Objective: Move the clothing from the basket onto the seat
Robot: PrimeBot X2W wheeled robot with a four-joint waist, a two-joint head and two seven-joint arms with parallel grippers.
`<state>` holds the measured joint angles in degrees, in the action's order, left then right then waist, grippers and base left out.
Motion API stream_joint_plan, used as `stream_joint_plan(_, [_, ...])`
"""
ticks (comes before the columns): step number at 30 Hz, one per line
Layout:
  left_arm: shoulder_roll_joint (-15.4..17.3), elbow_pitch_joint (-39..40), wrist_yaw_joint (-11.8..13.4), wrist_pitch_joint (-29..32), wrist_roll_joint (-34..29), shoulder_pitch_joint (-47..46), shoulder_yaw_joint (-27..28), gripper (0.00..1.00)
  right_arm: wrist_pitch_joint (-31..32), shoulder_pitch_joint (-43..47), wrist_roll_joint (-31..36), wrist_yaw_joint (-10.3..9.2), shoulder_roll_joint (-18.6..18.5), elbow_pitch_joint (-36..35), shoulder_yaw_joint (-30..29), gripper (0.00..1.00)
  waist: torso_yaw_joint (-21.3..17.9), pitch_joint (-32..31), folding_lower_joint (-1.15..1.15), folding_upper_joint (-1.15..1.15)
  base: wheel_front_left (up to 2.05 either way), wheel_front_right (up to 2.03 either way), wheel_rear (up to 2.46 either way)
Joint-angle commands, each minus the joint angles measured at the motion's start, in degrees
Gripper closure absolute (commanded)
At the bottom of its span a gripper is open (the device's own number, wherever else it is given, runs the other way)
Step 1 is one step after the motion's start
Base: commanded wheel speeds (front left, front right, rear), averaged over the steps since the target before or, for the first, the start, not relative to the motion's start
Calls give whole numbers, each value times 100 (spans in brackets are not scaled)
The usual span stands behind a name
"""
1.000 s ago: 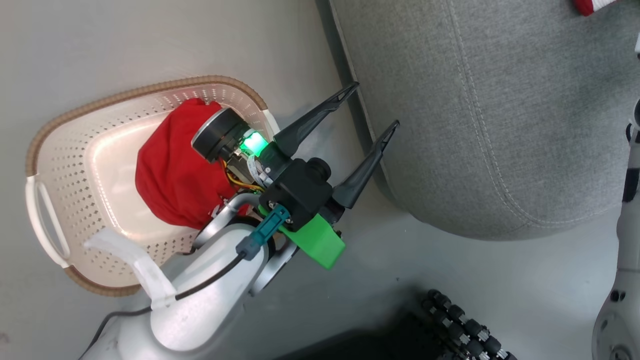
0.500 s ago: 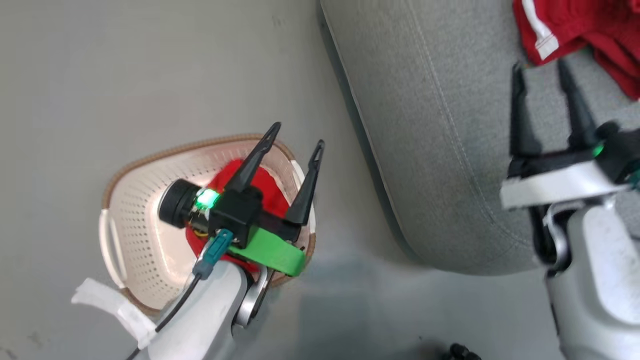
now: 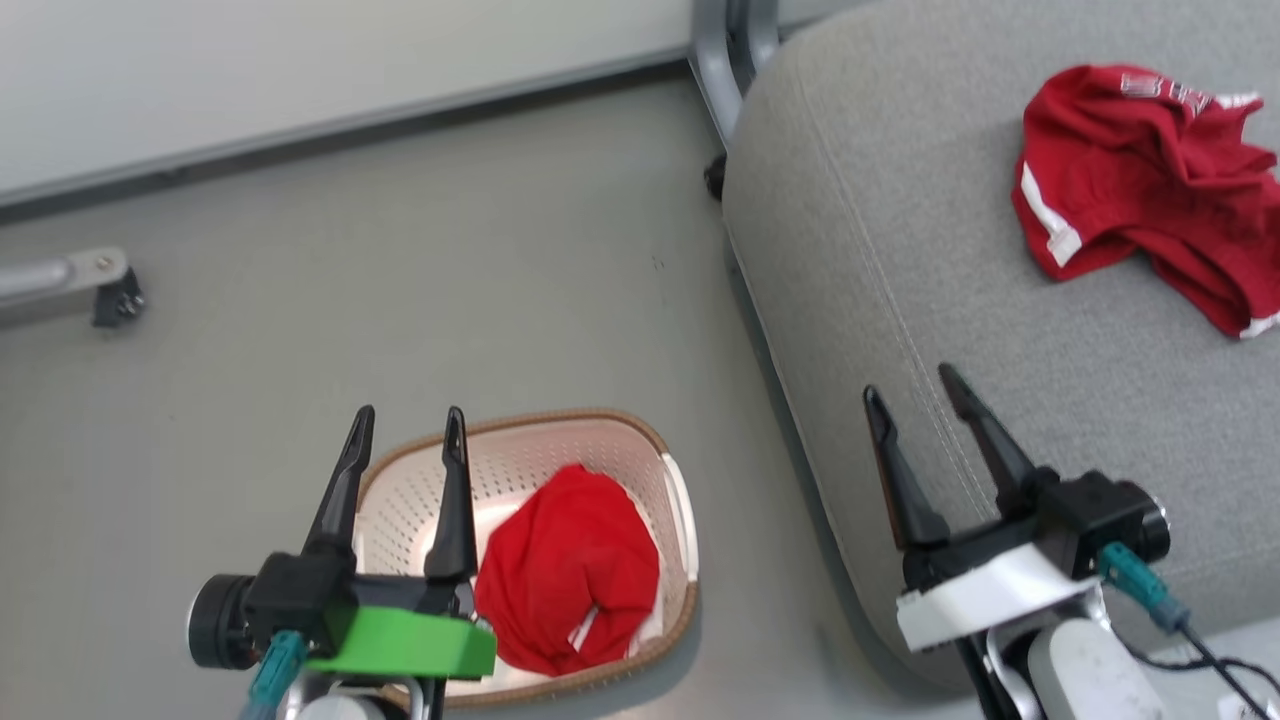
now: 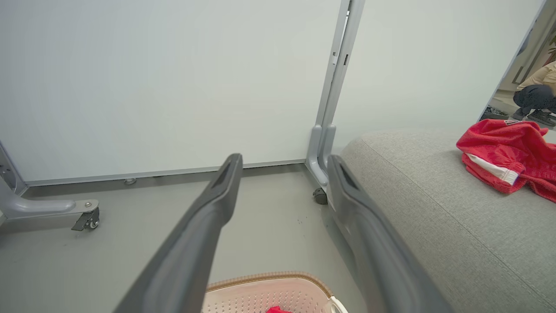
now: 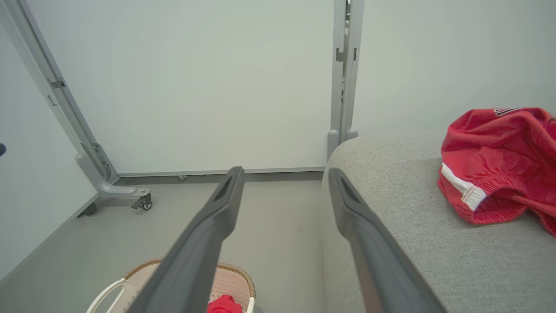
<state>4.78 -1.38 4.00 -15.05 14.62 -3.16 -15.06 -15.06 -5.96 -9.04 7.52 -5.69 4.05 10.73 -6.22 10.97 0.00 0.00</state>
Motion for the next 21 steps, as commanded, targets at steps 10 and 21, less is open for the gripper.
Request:
stream_joint_plan(10, [-175, 392, -367, -12, -558, 1380, 711, 0, -18, 988, 209, -6, 37, -245, -61, 0, 606, -1125, 0, 0, 0, 0, 0])
stream_joint_plan(21, [-183, 238, -250, -11, -308, 1646, 792, 0, -18, 1199, 333, -5, 180, -202, -304, 0, 463, -1321, 0, 0, 0, 0, 0])
